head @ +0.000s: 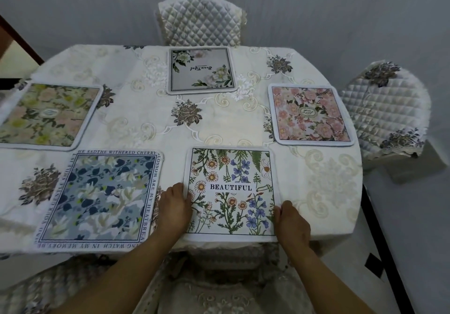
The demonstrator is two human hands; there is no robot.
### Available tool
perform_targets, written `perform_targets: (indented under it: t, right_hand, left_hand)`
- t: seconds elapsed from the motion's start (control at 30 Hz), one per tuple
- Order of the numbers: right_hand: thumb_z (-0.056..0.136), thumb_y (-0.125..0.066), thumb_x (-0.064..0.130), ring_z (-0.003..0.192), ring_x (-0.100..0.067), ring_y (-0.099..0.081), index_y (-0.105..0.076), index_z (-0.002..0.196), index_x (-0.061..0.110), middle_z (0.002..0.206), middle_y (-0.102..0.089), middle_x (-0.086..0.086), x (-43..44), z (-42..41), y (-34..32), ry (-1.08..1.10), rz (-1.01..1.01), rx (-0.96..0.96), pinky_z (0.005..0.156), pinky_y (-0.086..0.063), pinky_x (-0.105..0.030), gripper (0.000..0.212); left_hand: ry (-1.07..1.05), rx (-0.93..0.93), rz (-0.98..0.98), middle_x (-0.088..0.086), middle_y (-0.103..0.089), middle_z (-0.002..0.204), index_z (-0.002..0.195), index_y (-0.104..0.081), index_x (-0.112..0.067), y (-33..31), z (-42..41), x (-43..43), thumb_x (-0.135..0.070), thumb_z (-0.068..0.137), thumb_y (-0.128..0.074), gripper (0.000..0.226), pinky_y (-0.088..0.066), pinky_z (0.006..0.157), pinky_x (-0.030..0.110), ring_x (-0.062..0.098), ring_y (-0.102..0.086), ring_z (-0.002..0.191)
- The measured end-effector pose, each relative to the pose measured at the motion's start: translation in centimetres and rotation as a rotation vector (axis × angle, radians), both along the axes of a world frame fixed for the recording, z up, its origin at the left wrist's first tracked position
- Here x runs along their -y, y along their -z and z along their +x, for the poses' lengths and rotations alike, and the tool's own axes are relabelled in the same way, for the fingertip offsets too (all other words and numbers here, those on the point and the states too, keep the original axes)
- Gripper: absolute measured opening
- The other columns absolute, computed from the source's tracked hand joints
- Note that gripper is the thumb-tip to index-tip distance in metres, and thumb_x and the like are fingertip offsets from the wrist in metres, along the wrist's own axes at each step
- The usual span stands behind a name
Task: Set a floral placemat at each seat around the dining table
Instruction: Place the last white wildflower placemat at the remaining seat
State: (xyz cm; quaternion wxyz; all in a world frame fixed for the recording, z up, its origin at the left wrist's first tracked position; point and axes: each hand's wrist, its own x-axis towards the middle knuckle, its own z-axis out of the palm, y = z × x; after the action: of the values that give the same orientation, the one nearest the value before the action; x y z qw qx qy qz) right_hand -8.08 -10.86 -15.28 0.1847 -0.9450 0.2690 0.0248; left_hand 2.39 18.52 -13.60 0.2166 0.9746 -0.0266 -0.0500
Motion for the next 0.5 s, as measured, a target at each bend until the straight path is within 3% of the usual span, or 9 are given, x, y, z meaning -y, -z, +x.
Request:
perform_targets:
  t: [0.1, 0.23, 0.5]
  right_hand:
    - [0.089, -0.062, 0.023, 0.069, -0.028, -0.052, -0.05, 0.086, 0.011, 0.08, -0.057, -0.011, 0.0, 0.3, -0.6, -0.08, -0.065, 0.112, 0.056, -0.043, -0.035, 0.017]
    - [0.079, -0.073, 0.015, 0.074, -0.032, -0.056, -0.061, 0.093, 0.006, 0.085, -0.062, -0.014, -0.8, 1.1, -1.1, -0.201, -0.157, 0.124, 0.061, -0.048, -0.04, 0.021]
    - [0.081, -0.071, 0.009, 0.082, -0.035, -0.056, -0.063, 0.092, 0.001, 0.091, -0.062, -0.02, -1.5, 1.9, -1.0, -0.202, -0.088, 0.075, 0.069, -0.051, -0.044, 0.016]
  left_hand:
    - [0.074, 0.037, 0.052, 0.016, -0.058, 0.115, 0.118, -0.048, -0.008, -0.2, -1.1, 0.5, -0.022, 0.086, -0.061, 0.037, -0.047, 0.086, 0.045, 0.033, -0.055, 0.101]
    - [0.14, -0.06, 0.1, 0.019, -0.035, 0.151, 0.14, -0.037, -0.007, 0.5, -3.0, 0.6, -0.03, 0.093, -0.048, 0.053, -0.03, 0.115, 0.051, 0.035, -0.033, 0.139]
    - [0.172, -0.141, 0.181, 0.013, -0.014, 0.162, 0.152, -0.019, -0.011, 0.9, -3.7, 1.0, -0.04, 0.1, -0.028, 0.06, -0.007, 0.122, 0.043, 0.027, -0.009, 0.15]
